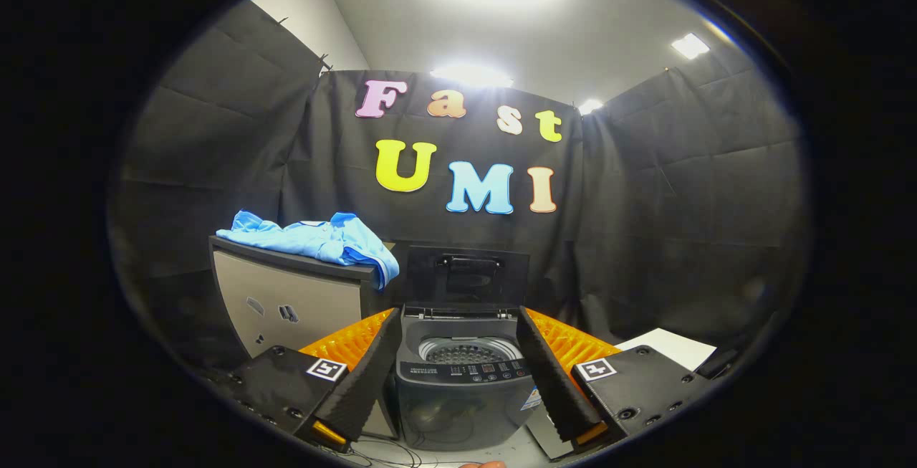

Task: Put the clothes into the washing machine and then close the washing machine lid.

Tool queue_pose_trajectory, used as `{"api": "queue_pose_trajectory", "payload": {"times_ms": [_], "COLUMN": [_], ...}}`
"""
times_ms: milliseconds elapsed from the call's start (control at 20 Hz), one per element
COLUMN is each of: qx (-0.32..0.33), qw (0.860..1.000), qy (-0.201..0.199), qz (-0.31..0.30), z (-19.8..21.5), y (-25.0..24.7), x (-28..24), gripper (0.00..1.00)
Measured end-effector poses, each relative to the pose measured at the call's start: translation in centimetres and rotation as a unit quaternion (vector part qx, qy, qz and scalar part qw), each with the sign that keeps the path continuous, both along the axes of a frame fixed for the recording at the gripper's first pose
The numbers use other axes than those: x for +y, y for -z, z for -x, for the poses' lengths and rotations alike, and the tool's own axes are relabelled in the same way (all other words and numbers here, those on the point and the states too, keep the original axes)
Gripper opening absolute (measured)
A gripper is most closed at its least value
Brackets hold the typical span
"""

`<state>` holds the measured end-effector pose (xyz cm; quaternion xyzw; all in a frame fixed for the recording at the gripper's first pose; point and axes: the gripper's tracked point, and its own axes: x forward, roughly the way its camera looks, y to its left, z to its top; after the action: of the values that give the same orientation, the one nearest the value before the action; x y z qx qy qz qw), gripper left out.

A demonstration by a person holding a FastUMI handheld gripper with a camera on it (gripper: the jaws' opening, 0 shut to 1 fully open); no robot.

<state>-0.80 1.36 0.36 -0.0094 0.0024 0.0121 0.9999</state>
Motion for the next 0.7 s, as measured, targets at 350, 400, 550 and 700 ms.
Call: {"api": "queue_pose_trajectory", "payload": {"times_ms": [350, 400, 550, 700], "qx": [-0.003, -0.002, -0.015, -0.024], "qw": [1.0, 1.0, 0.999, 0.998], "qy": [-0.018, -0.025, -0.041, -0.053], "qz": [0.004, 0.003, 0.001, 0.003], "z": [-0.7, -0.8, -1.7, -3.1], "y": [-0.8, -0.9, -2.5, -4.5], "x": [1.5, 1.9, 2.9, 3.5], "gripper": [1.0, 1.0, 1.0, 1.0]}}
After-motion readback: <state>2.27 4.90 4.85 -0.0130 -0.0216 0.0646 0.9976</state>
